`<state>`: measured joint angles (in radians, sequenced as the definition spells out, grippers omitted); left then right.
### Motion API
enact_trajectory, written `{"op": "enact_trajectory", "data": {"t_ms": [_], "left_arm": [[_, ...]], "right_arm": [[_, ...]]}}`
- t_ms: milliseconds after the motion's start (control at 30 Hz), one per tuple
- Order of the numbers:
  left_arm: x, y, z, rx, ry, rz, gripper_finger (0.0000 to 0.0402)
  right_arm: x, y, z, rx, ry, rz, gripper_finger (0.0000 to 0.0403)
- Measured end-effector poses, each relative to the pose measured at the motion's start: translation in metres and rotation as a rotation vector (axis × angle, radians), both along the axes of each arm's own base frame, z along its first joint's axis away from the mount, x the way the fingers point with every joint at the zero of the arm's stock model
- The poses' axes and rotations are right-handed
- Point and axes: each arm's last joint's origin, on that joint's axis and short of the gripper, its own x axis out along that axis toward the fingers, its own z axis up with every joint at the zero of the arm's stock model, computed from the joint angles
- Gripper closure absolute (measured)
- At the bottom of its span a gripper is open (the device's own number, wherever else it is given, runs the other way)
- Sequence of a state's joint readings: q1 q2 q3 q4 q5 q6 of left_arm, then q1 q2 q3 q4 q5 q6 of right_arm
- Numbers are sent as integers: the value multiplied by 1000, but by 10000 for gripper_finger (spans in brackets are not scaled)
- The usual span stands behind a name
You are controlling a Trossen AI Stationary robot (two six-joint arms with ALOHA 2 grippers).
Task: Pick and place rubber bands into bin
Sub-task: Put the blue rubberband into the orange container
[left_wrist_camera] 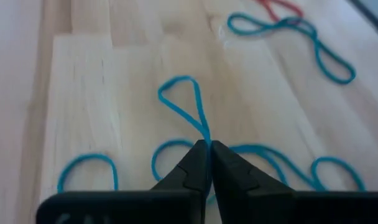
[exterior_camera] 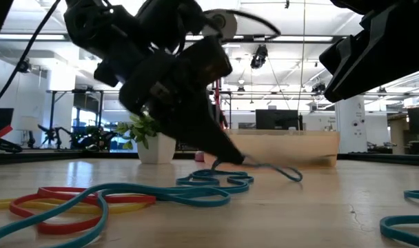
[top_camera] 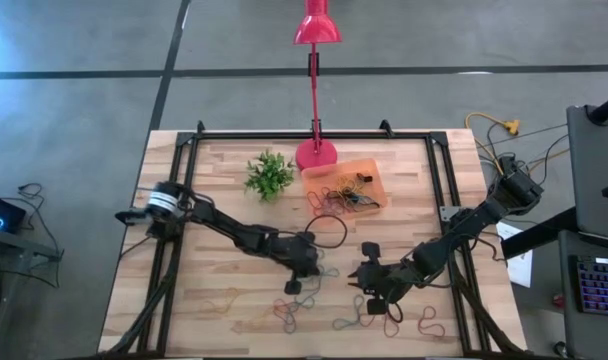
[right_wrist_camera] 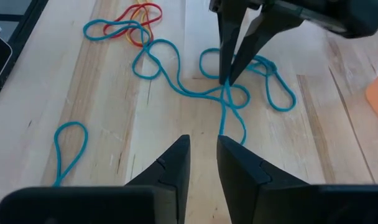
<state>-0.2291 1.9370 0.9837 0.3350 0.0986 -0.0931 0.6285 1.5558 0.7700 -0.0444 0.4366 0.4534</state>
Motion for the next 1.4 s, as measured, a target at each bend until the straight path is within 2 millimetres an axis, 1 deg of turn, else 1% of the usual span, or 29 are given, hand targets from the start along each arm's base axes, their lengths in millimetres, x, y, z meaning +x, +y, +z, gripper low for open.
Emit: {"op": "enact_trajectory", "data": {"t_ms": [133, 200, 467, 633, 767, 967, 1233, 1400], "left_arm": [[2, 0, 13, 2, -40, -8, 400], [2, -1, 22, 9, -73, -17, 401], [-3, 1, 56, 57, -182, -42, 401], [-4, 11, 69, 152, -234, -14, 401], [0, 30, 79, 270, -275, 91, 401], [9, 70, 89, 377, -300, 232, 401], [9, 122, 92, 403, -283, 366, 402], [7, 139, 92, 409, -274, 410, 402]], "right_arm": [[0, 0, 0, 0, 0, 0, 335], [0, 0, 0, 0, 0, 0, 335], [0, 0, 0, 2, 1, -2, 335], [0, 0, 0, 2, 1, -2, 335], [0, 0, 0, 2, 2, -1, 335], [-1, -1, -2, -2, 7, -1, 335], [-2, -1, -3, -9, 11, 3, 335], [-3, -2, -5, -21, 18, 9, 335]]}}
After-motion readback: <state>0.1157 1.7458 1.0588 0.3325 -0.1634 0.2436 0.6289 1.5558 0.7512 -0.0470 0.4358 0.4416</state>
